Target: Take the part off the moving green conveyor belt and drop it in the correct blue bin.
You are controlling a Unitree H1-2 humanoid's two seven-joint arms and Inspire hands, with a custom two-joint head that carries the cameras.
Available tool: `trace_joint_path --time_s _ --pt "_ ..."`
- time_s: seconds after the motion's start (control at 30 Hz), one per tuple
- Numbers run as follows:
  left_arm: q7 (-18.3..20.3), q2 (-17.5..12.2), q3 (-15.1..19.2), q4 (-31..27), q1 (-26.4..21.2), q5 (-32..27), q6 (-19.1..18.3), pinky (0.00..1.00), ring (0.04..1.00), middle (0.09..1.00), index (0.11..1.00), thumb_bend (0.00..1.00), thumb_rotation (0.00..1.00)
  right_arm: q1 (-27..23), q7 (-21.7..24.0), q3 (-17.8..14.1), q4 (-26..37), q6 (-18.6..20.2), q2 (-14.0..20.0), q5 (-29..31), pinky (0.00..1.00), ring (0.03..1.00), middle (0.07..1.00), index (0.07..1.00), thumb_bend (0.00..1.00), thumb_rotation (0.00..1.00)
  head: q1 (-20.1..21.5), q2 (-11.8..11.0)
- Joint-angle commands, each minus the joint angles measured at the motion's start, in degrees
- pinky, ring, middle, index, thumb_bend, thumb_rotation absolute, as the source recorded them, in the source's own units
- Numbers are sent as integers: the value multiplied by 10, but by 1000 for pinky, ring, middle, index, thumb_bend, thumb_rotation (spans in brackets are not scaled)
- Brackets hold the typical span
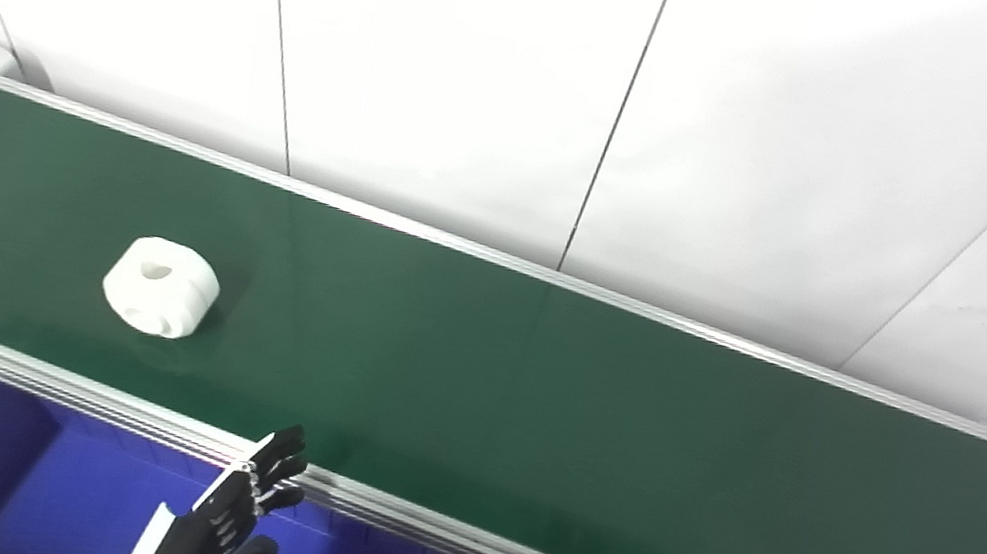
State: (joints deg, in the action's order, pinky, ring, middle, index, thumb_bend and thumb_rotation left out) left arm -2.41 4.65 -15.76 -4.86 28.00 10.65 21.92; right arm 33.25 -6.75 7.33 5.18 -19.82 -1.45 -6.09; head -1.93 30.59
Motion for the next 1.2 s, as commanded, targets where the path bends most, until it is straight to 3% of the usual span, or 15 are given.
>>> trace_joint_path --time_s 0.0,0.37,0.43,0.5,0.53,0.6,0.67,0.73,0.83,1.0,1.07,1.17 --pt "-10 34 -16 1 0 3 24 812 883 899 866 592 766 -1 7 -1 -1 -30 1 4 955 939 1000 1000 615 1000 -5 -5" --pt "-20 29 -18 -2 -3 13 29 772 873 891 849 612 691 -2 18 -2 2 -24 -3 10 997 946 1000 1000 613 1000 -5 2" --pt "-29 16 -21 -9 -7 40 40 760 863 884 848 701 625 -2 19 -1 2 -23 -5 12 992 945 1000 1000 616 1000 -3 5" --pt "-52 -10 -33 -24 -19 76 48 696 827 848 808 741 451 -3 21 0 2 -25 -6 15 976 946 1000 1000 613 1000 -2 7" --pt "-67 -27 -41 -35 -28 92 50 643 792 810 740 819 334 -3 21 1 2 -26 -6 16 962 942 1000 1000 620 1000 -2 6" --pt "-94 -58 -44 -67 -49 140 50 618 769 783 698 874 300 -3 24 3 3 -28 -7 20 957 942 1000 1000 629 1000 -2 11" --pt "-69 -79 -21 -112 -63 192 33 611 758 773 679 964 317 -3 29 5 6 -25 -7 30 954 945 1000 1000 648 1000 -3 14" --pt "2 -109 -4 -181 -86 239 -35 644 776 811 749 996 316 -5 32 6 9 -19 -8 31 947 944 1000 1000 654 1000 -5 17" --pt "73 -136 10 -237 -131 288 -97 679 792 832 798 1000 290 -8 34 8 8 -17 -9 28 946 943 1000 1000 669 1000 -5 20" --pt "126 -151 20 -236 -228 354 -139 750 829 858 831 1000 289 -17 34 13 -2 -25 -18 29 955 946 1000 1000 697 1000 1 22" --pt "142 -156 19 -226 -261 376 -147 835 860 878 858 1000 248 -18 32 15 -3 -27 -23 25 951 944 1000 1000 695 1000 4 22" --pt "160 -161 14 -206 -304 406 -153 882 887 897 881 1000 244 -18 30 16 -2 -25 -28 19 953 946 1000 1000 696 1000 6 23"
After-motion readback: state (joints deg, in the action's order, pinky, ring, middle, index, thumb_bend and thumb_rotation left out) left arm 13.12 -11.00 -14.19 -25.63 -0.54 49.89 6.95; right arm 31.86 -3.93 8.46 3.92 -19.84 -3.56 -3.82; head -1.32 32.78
